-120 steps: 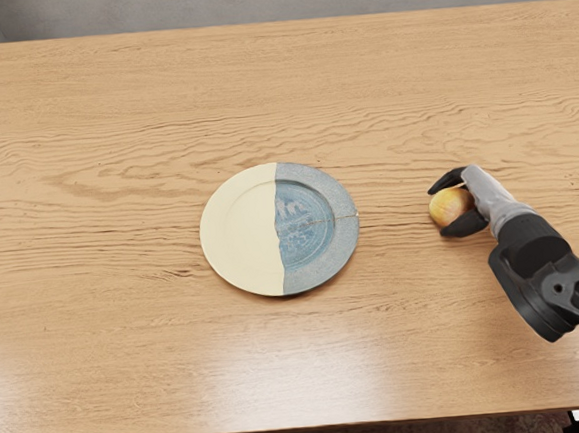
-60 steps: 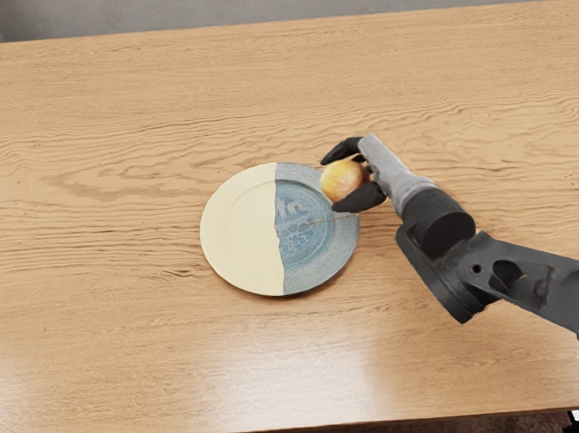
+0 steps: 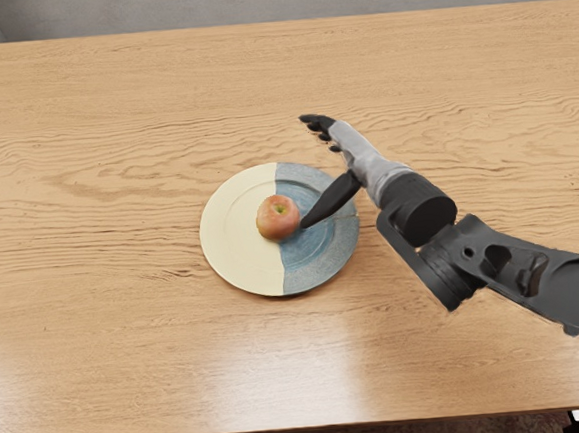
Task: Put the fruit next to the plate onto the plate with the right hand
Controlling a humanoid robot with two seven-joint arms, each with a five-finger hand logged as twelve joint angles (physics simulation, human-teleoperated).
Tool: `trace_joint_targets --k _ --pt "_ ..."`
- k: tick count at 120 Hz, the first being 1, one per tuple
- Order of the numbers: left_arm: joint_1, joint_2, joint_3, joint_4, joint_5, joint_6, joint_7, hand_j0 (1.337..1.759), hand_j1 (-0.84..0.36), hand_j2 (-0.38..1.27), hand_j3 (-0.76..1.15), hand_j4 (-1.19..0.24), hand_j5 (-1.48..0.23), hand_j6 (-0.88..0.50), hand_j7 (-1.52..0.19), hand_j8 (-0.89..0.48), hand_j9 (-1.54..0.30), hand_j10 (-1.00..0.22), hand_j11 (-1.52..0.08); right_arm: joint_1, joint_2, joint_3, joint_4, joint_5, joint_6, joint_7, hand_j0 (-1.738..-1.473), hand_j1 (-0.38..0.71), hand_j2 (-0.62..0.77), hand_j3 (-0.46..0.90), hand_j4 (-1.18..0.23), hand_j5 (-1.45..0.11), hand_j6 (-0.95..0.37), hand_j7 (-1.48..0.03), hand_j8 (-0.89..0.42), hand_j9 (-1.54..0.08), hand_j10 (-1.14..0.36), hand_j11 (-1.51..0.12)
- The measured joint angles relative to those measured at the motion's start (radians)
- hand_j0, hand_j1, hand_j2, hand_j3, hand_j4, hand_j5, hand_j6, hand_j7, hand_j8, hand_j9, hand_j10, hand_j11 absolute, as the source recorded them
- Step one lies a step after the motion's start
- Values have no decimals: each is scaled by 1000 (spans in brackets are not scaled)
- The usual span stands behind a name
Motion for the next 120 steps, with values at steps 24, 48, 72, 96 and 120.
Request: trace_joint_targets --k 24,48,72,96,120 --pt "0 0 1 0 0 -2 0 1658 349 0 0 0 0 0 0 0 0 0 0 -212 -17 517 -18 295 565 0 -1658 -288 1 0 -62 -86 -48 -83 -43 -85 -53 -85" --pt "3 0 2 0 0 -4 0 1658 349 0 0 0 0 0 0 0 0 0 0 -475 -30 957 -47 554 1013 0 -1658 -310 -2 0 -37 -50 -32 -49 -30 -50 -34 -50" --pt "8 0 3 0 0 -3 0 1658 349 0 0 0 0 0 0 0 0 0 0 -609 -34 1177 -112 753 1097 0 -1658 -319 -3 0 -26 -36 -24 -35 -24 -36 -25 -36" --pt "12 0 4 1 0 0 0 1658 349 0 0 0 0 0 0 0 0 0 0 -721 -32 1306 -162 871 1109 0 -1658 -324 -3 0 -21 -29 -20 -28 -20 -28 -21 -29" --pt "12 0 3 1 0 2 0 1658 349 0 0 0 0 0 0 0 0 0 0 -742 -31 1333 -176 892 1111 0 -1658 -326 -3 0 -19 -26 -18 -26 -18 -26 -19 -26"
